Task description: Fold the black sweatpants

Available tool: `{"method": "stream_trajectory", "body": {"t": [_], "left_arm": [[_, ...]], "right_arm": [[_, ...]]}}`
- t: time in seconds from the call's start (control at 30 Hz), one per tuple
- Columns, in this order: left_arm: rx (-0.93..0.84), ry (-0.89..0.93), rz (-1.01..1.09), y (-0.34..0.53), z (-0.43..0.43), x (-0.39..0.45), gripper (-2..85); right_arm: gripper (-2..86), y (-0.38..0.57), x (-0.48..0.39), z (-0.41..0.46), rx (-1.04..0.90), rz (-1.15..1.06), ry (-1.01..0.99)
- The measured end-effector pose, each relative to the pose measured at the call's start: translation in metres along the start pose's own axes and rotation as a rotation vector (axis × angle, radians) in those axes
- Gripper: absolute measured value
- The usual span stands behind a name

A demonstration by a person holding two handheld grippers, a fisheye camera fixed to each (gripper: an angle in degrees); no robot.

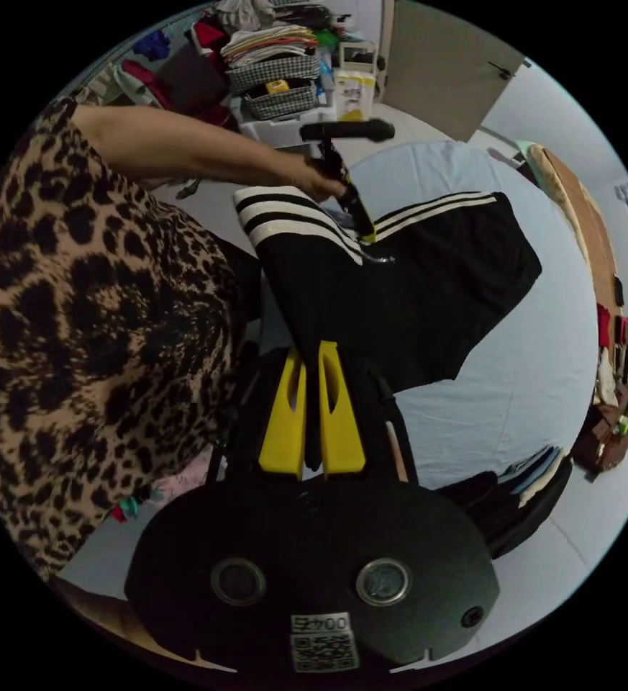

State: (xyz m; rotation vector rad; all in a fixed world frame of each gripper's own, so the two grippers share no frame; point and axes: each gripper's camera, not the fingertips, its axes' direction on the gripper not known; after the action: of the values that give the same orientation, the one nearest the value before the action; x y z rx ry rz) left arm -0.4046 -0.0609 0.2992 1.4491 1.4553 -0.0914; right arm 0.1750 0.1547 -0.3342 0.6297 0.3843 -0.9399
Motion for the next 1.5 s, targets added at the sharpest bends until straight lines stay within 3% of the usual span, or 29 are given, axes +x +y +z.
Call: {"method": "stream_trajectory", "body": {"t": [0.27,0.57,1.1,1.2,1.33,1.5], "left_arm": [[-0.001,0.272,-0.075,-0.017,-0.017,-0.027,0.1],[0.001,0.407,-0.137,-0.054,-0.041,-0.050,0.2],[0.015,0.428,-0.130,-0.097,-0.084,-0.055,1.1],[0.016,0.396,-0.119,-0.106,-0.090,-0.050,1.9],[0.049,0.342,-0.121,-0.116,-0.101,-0.041,3.4],[0.129,0.304,-0.111,-0.128,-0.115,-0.031,5.9]], "right_arm": [[0.4,-0.117,0.162,-0.069,-0.228,-0.204,-0.077],[0.1,-0.218,0.335,-0.065,-0.380,-0.245,-0.085],[1.7,-0.214,0.487,-0.006,-0.499,-0.171,-0.189],[4.1,-0.186,0.516,-0.005,-0.417,-0.019,-0.124],[5.7,-0.102,0.548,-0.046,-0.090,0.322,0.019],[8.1,0.095,0.527,-0.078,0.400,0.710,-0.232]]}}
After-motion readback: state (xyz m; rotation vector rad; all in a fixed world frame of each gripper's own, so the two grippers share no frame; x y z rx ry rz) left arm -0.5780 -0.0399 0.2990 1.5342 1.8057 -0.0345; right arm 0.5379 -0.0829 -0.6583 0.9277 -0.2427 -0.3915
